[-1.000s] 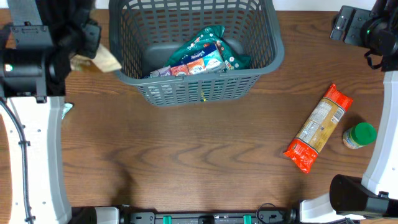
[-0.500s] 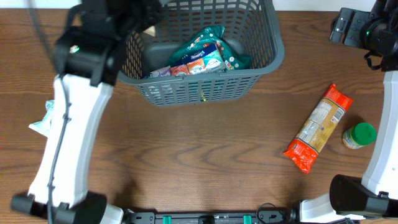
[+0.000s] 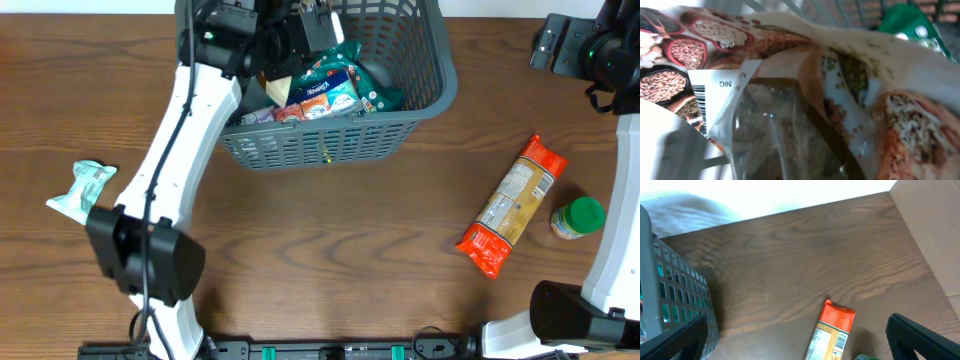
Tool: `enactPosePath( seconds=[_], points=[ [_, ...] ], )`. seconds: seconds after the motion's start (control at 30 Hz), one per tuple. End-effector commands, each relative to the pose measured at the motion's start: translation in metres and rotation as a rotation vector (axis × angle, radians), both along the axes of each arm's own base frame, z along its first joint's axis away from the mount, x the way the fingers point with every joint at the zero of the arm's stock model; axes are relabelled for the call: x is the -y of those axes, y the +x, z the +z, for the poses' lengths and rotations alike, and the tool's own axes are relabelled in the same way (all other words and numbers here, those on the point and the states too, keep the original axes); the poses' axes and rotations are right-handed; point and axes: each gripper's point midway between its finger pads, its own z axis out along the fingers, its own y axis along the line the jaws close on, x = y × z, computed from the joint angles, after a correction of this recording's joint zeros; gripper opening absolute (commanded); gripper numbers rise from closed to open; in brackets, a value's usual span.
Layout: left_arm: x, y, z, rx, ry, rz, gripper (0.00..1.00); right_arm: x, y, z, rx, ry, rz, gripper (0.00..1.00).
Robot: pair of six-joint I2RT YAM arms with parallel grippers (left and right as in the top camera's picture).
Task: Pack container
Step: 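Lift the seed bag into the basket and open the left gripper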
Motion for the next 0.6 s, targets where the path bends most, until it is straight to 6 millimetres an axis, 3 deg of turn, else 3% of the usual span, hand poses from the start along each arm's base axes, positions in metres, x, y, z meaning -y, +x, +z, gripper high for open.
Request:
enactPosePath(
  seconds=[0.0,0.13,0.2,0.33,0.47,0.53,0.57],
  points=[
    [0.002,0.006,-0.041,-0.082,0.030,-0.028,0.06,0.000,0.000,-0.002,-0.009,-0.008,0.013,0.99],
    [-0.007,0.013,-0.082,-0.161,0.071,-0.001,0.06,0.000,-0.001,-0.003,-0.014,-0.007,0.013,0.99],
    [-0.010,0.015,-0.093,-0.184,0.077,0.005,0.07,0.000,-0.002,-0.004,-0.019,-0.007,0.013,0.99],
    [-0.011,0.017,-0.089,-0.171,0.074,0.008,0.28,0.000,-0.003,-0.005,-0.025,-0.006,0.013,0.99],
    [-0.013,0.020,-0.080,-0.138,0.080,0.023,0.36,0.000,-0.003,-0.005,-0.025,-0.006,0.013,0.99],
    [-0.016,0.020,-0.070,-0.125,0.076,0.045,0.76,0.000,-0.003,-0.004,-0.024,-0.006,0.013,0.99],
    [-0.020,0.021,-0.064,-0.114,0.077,0.073,0.77,0.000,-0.003,-0.004,-0.023,-0.006,0.013,0.99]
  ],
)
